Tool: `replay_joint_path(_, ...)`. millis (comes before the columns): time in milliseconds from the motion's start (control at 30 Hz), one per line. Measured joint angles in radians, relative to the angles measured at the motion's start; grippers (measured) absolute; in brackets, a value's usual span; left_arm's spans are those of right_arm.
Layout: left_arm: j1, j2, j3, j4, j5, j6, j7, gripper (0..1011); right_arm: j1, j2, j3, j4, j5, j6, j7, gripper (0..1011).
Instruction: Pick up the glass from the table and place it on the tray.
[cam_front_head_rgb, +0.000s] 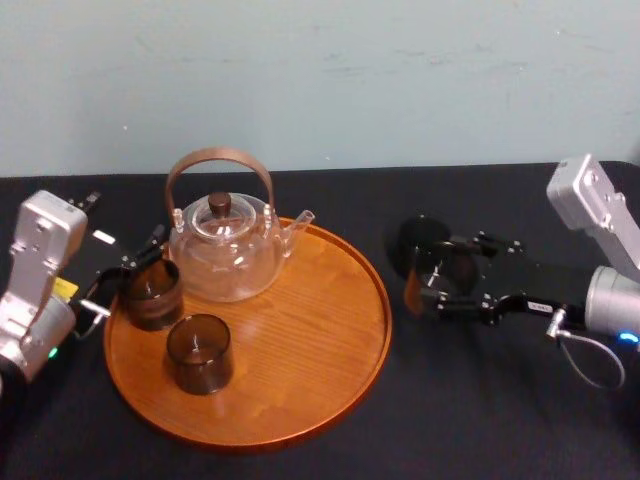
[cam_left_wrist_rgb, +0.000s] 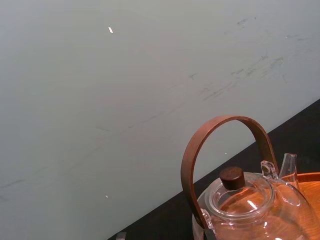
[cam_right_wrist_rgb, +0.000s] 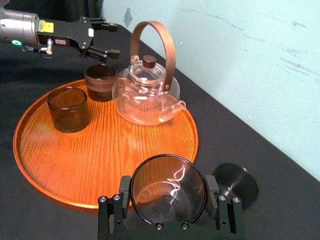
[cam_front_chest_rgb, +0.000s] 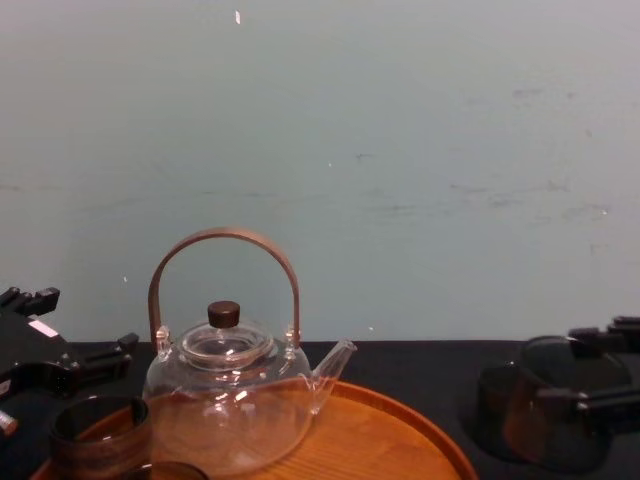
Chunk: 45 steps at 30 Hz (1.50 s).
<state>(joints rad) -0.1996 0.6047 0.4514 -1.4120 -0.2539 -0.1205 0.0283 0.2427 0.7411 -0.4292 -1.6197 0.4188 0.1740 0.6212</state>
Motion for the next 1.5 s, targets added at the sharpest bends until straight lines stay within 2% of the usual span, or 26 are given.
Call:
replay_joint_path(367, 0.0, 0.0, 0.0, 0.0, 0.0, 0.0, 0.0, 1001, 0.094, -0.069, -0.076, 0.054, -0.032, -0.01, 0.033, 904)
replay_joint_path(667, 0.0, 0.0, 0.0, 0.0, 0.0, 0.0, 0.0, 1001, 0.145, -0.124, -0.136, 0.097, -0.046, -0.022, 0.057, 905)
replay_joint_path(1000, 0.0, 0.0, 0.0, 0.0, 0.0, 0.0, 0.0, 1002, 0.167, -0.158, -0.183, 0.132, -0.055, -0.033, 0.074, 904)
replay_joint_path(1033, 0.0, 0.0, 0.0, 0.0, 0.0, 0.0, 0.0, 1001, 0.17, -0.167, -0.199, 0.143, -0.059, -0.036, 0.081, 905)
replay_joint_path(1133, 0.0, 0.0, 0.0, 0.0, 0.0, 0.0, 0.0, 1001, 0.171, -0.176, -0.213, 0.154, -0.062, -0.041, 0.086, 904)
replay_joint_path(1500, 0.0, 0.0, 0.0, 0.0, 0.0, 0.0, 0.0, 1001, 0.166, -0.199, -0.241, 0.187, -0.067, -0.08, 0.098, 904)
